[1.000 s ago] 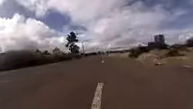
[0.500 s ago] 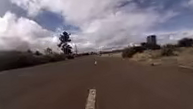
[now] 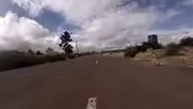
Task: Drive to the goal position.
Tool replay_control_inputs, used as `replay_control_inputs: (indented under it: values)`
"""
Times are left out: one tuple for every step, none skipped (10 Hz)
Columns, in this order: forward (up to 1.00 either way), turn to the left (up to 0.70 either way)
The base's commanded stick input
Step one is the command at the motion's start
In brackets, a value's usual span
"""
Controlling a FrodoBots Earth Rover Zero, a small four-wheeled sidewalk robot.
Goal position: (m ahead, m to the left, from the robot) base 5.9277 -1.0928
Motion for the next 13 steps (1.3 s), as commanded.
replay_control_inputs:
  values:
    - [0.70,0.00]
    - [0.70,0.00]
    - [0.70,0.00]
    - [0.70,-0.25]
    - [0.70,-0.32]
    - [0.70,-0.35]
    - [0.70,-0.35]
    - [0.70,-0.35]
    - [0.70,-0.35]
    - [0.70,-0.35]
    - [0.70,-0.35]
    - [0.70,-0.35]
    - [0.70,-0.35]
